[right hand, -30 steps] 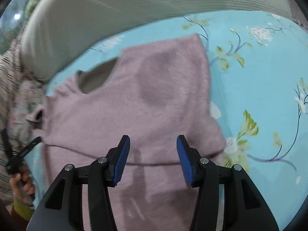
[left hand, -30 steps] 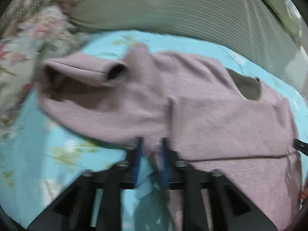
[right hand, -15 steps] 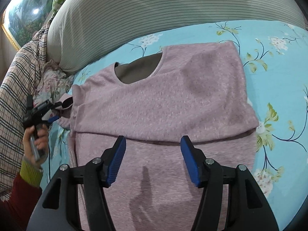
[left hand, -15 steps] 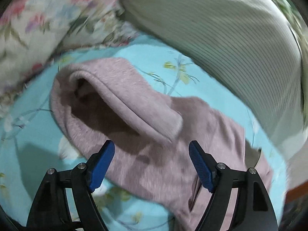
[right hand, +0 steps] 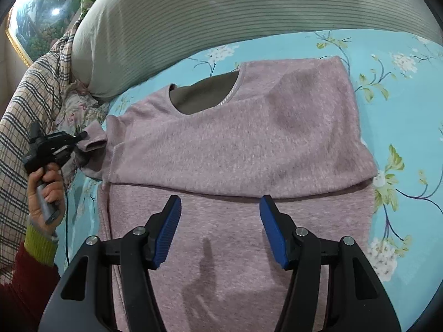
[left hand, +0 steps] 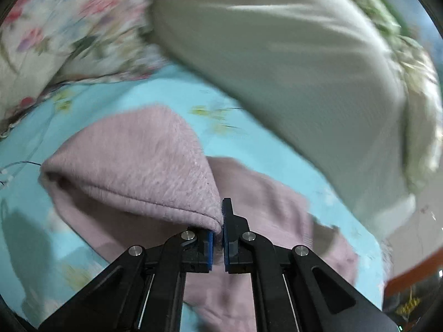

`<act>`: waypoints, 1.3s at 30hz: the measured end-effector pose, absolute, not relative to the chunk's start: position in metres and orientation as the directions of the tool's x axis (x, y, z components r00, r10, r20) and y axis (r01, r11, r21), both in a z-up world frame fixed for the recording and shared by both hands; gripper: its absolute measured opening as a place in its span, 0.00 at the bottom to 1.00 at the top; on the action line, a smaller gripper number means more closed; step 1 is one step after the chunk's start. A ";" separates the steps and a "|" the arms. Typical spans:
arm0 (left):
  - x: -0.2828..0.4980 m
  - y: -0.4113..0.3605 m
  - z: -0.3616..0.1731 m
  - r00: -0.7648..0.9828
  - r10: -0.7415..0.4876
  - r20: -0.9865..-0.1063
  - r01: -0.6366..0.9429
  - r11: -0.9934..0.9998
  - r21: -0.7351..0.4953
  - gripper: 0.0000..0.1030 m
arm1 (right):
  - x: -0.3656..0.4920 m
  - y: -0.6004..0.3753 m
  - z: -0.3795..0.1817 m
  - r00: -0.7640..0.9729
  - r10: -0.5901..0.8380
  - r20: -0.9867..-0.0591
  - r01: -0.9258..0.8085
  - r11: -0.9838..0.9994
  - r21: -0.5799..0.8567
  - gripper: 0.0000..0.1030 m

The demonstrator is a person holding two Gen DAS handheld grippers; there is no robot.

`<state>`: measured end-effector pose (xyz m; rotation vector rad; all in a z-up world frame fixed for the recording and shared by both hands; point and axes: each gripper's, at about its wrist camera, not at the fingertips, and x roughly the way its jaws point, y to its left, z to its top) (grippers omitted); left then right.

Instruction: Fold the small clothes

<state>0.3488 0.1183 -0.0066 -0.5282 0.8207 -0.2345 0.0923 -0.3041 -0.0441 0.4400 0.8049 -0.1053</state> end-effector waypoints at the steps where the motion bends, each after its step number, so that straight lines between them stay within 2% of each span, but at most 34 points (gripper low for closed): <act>1: 0.339 0.105 0.002 0.668 -0.426 -0.610 0.038 0.838 -0.544 0.03 | 0.089 -0.306 -0.044 0.697 0.071 -0.713 0.261 0.902 0.344 0.58; 5: 0.303 0.044 0.029 0.654 -0.533 -0.536 0.179 0.798 -0.575 0.03 | 0.076 -0.316 -0.042 0.713 0.062 -0.698 0.284 0.885 0.368 0.58; 9: 0.278 -0.033 0.033 0.579 -0.649 -0.493 0.316 0.737 -0.598 0.03 | 0.062 -0.328 -0.042 0.723 0.031 -0.691 0.317 0.873 0.371 0.58; 14: 0.263 -0.128 -0.001 0.458 -0.702 -0.545 0.388 0.710 -0.588 0.03 | 0.045 -0.348 -0.040 0.734 -0.030 -0.679 0.378 0.848 0.372 0.58; 19: 0.264 -0.182 -0.057 0.356 -0.668 -0.654 0.381 0.742 -0.551 0.04 | 0.039 -0.364 -0.041 0.734 -0.051 -0.677 0.408 0.830 0.380 0.58; 23: 0.264 -0.181 -0.085 0.287 -0.667 -0.687 0.373 0.739 -0.561 0.05 | 0.043 -0.368 -0.042 0.737 -0.043 -0.675 0.408 0.824 0.393 0.58; 28: 0.240 -0.152 -0.082 0.326 -0.633 -0.702 0.378 0.768 -0.517 0.30 | 0.063 -0.357 -0.048 0.741 0.017 -0.671 0.368 0.826 0.427 0.58; 30: 0.230 -0.136 -0.078 0.342 -0.628 -0.699 0.380 0.773 -0.508 0.32 | 0.075 -0.351 -0.052 0.739 0.048 -0.672 0.347 0.828 0.440 0.58; 34: 0.215 -0.096 -0.075 0.384 -0.539 -0.749 0.359 0.835 -0.417 0.48 | 0.104 -0.340 -0.066 0.719 0.126 -0.683 0.317 0.815 0.485 0.58; 36: 0.211 -0.076 -0.086 0.360 -0.456 -0.814 0.340 0.877 -0.341 0.47 | 0.115 -0.337 -0.072 0.709 0.156 -0.687 0.316 0.801 0.508 0.58; 39: 0.199 -0.042 -0.092 0.357 -0.414 -0.837 0.334 0.894 -0.300 0.30 | 0.125 -0.332 -0.079 0.700 0.183 -0.690 0.315 0.788 0.529 0.58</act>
